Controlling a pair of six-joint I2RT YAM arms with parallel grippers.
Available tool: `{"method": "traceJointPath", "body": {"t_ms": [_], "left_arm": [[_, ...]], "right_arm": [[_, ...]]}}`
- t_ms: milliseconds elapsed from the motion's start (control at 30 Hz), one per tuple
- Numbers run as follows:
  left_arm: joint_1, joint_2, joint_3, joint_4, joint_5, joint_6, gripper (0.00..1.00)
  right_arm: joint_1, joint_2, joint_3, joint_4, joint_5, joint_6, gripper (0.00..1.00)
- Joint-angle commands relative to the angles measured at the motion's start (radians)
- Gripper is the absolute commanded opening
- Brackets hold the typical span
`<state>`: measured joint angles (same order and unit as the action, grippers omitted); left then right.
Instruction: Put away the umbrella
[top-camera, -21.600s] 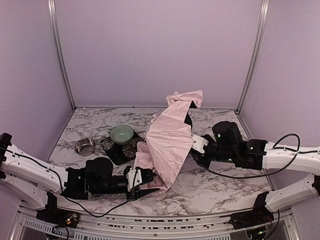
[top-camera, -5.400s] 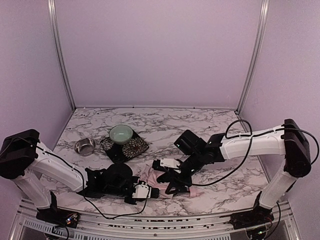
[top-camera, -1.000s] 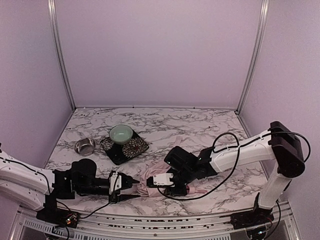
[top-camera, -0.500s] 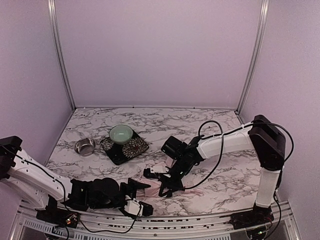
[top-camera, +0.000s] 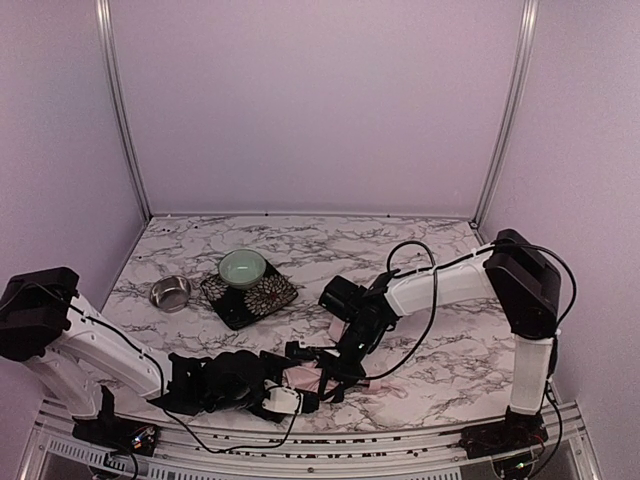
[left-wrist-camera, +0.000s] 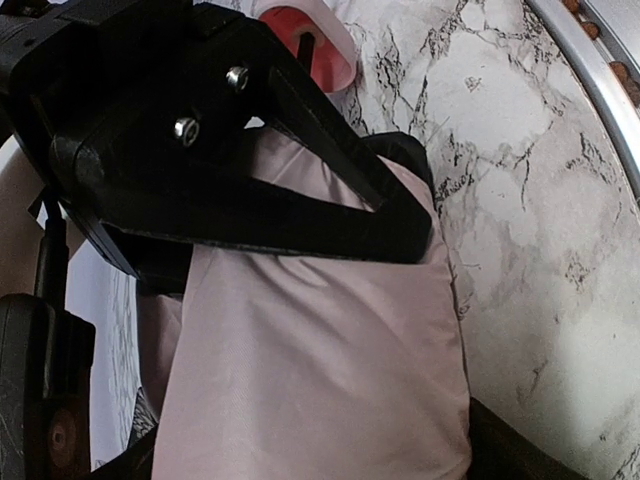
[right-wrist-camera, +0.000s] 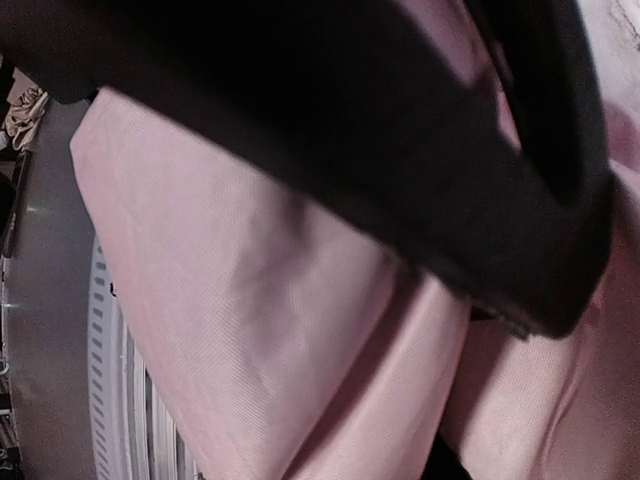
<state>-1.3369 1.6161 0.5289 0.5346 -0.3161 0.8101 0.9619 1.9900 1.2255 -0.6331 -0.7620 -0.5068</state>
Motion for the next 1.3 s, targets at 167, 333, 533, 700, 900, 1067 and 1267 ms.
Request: {"method": "traceJointPath", "body": {"t_ms": [167,333,533,700,900,1067,1267], "left_arm": [[0.028,0.055,0.069,-0.196,0.103,-0.167,0.41],[0.032,0.031,0.054,-0.244,0.217,-0.214,0.16],[0.058,0.087,0.145,-0.47,0.318,-0.312,0.0],[0.089,0.14,0.199,-0.589,0.4,-0.371,0.0],[0.155,0.186,0.264,-0.662,0.531,-0.427,0.0],[0.235,0.212,0.294,-0.689,0.694,-0.478,0.0],[0.281,0.239,0.329,-0.744,0.84,-0.502,0.0]], "right_arm": [[-0.003,0.044,-0.023,-0.094,0.099,0.066,0.24],[-0.041,-0.042,-0.039,0.0,0.136,0.118,0.42],[-0.042,-0.217,-0.118,0.136,0.172,0.133,0.57],[-0.041,-0.399,-0.228,0.24,0.236,0.143,0.61],[-0.04,-0.63,-0.376,0.374,0.368,0.157,0.62],[0.103,-0.808,-0.555,0.537,0.571,0.052,0.6],[0.323,-0.791,-0.653,0.707,0.897,-0.066,0.64]]}}
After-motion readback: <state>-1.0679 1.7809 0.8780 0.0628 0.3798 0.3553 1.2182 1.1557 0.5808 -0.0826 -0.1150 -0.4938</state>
